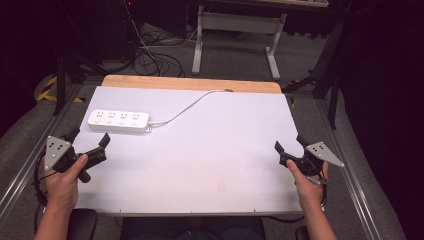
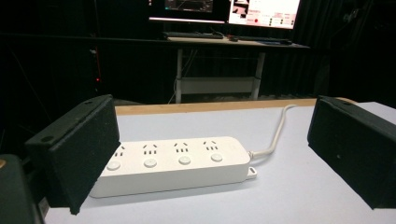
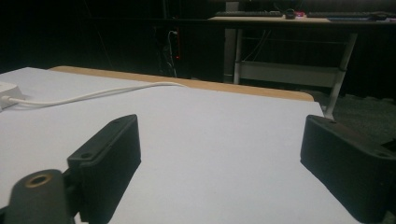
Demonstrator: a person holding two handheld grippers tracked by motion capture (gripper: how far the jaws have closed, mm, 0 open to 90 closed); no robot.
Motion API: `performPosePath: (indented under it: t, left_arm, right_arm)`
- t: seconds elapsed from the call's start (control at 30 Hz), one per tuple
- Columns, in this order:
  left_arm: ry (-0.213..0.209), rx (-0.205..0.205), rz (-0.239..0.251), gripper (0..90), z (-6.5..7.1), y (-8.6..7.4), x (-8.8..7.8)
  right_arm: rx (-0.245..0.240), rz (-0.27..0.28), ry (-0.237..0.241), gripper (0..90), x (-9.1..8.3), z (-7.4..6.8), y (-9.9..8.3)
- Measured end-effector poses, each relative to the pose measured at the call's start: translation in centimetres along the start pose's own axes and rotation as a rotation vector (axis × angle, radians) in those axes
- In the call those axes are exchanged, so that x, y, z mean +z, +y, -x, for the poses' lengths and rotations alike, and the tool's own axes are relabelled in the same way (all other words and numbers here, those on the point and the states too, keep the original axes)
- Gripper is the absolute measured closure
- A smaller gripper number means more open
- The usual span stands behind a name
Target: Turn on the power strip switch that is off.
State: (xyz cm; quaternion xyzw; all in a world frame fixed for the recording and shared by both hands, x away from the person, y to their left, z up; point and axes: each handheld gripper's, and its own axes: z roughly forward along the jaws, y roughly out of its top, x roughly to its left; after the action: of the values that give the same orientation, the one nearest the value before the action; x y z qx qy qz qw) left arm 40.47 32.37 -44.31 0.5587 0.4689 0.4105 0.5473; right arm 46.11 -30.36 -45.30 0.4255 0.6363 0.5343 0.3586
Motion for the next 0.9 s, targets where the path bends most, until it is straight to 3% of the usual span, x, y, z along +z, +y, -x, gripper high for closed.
performPosePath:
  t: [0.27,0.37,0.47,0.53,0.57,0.7,0.9]
  left_arm:
    - [0.03,0.007,0.011,6.7,0.06,0.05,-0.01]
    - [0.041,0.001,0.014,12.0,0.06,0.14,-0.05]
    - [0.05,-0.005,0.016,21.2,0.05,0.26,-0.14]
    - [0.06,0.0,0.009,30.4,0.02,0.25,-0.18]
    - [0.065,0.004,0.006,39.6,0.01,0.24,-0.22]
    - [0.075,0.007,0.007,54.4,-0.07,0.27,-0.33]
    - [0.105,0.004,0.001,66.1,-0.39,0.26,-0.47]
  right_arm:
    - [-0.005,0.017,-0.022,14.5,-0.28,0.04,0.14]
    - [-0.005,0.018,-0.026,14.5,-0.29,0.09,0.13]
    - [-0.004,0.022,-0.028,14.6,-0.37,0.12,0.15]
    - [-0.004,0.023,-0.029,14.9,-0.41,0.1,0.18]
    - [-0.007,0.025,-0.029,15.3,-0.42,0.08,0.21]
    - [-0.012,0.023,-0.03,17.0,-0.43,0.03,0.24]
    - [-0.019,0.035,-0.035,18.3,-0.61,0.0,0.36]
